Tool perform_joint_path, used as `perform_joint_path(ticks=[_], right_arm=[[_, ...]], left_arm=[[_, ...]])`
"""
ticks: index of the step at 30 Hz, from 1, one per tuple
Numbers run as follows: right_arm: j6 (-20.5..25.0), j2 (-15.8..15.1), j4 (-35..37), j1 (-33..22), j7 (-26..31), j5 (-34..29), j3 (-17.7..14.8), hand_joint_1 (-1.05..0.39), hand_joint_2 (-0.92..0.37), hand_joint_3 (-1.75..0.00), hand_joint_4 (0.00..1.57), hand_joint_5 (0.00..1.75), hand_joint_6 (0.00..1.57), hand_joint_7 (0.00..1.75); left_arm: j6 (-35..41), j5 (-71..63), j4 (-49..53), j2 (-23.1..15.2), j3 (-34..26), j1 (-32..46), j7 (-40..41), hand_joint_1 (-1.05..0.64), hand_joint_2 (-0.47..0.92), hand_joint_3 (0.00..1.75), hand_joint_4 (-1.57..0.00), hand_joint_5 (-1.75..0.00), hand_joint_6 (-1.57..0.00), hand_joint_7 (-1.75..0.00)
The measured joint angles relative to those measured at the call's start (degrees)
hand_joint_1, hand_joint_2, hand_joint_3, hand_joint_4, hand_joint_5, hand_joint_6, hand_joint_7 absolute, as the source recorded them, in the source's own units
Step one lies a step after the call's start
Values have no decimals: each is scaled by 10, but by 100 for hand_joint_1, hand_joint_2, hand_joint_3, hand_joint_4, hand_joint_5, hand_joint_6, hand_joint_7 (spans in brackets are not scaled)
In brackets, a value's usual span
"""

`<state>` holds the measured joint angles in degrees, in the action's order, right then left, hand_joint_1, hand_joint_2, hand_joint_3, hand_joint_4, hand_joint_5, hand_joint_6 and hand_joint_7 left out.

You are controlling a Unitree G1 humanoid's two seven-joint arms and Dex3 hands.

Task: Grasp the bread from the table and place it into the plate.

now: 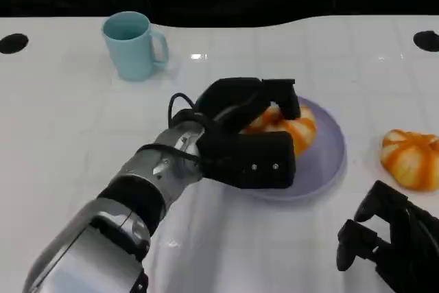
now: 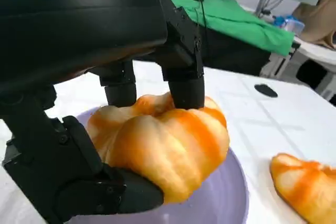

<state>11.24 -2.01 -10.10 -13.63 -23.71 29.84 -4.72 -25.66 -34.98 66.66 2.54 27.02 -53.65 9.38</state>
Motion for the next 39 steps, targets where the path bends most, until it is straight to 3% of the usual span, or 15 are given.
perform_joint_path(ticks=[3, 5, 6, 11, 17, 18, 21, 29, 38, 39], right_arm=[[1, 0, -1, 0, 0, 0, 0, -59, -92, -37, 73, 175, 58, 161], [1, 0, -2, 0, 0, 0, 0, -59, -92, -37, 73, 175, 58, 161], [1, 0, -2, 0, 0, 0, 0, -59, -92, -37, 73, 175, 57, 161], [1, 0, -2, 0, 0, 1, 0, -59, -92, -37, 73, 175, 58, 162], [1, 0, -2, 0, 0, 3, -1, -59, -92, -36, 73, 175, 58, 161], [1, 0, -2, 0, 0, 3, -1, -60, -92, -36, 73, 175, 58, 161], [2, -1, -2, 0, 0, 4, -2, -59, -92, -36, 73, 175, 58, 161], [1, -1, -2, 0, 0, 4, -2, -59, -92, -38, 73, 175, 57, 162], [1, -1, -1, 1, 0, 3, -2, -58, -92, -38, 73, 175, 58, 162], [1, -1, -1, 0, 0, 3, -2, -58, -92, -38, 73, 175, 58, 162]], left_arm=[[0, -1, 1, -2, 1, -4, -27, -60, 92, 30, -25, -60, -33, -7], [1, -2, 0, -4, 3, -6, -44, -66, 92, 31, -21, -56, -29, -4], [2, -2, 0, -5, 3, -6, -50, -78, 92, 41, -9, -49, -22, -1], [8, -10, -5, -15, 19, -8, -72, -89, 92, 52, 0, -39, -22, -2], [11, -10, -23, -28, 21, -9, -86, -91, 92, 54, -6, -50, -33, -7], [11, -10, -27, -30, 21, -9, -87, -90, 92, 53, -3, -64, -37, -9], [4, -8, -36, -37, 20, -9, -89, -89, 92, 52, -1, -82, -41, -12], [-16, 11, -87, -68, 10, 12, -101, -85, 92, 49, -5, -90, -45, -17], [-26, 101, -174, -98, -44, 87, -175, -77, 92, 39, -9, -88, -45, -16], [-24, 119, -192, -99, -54, 100, -191, -72, 92, 36, -10, -96, -45, -18]])
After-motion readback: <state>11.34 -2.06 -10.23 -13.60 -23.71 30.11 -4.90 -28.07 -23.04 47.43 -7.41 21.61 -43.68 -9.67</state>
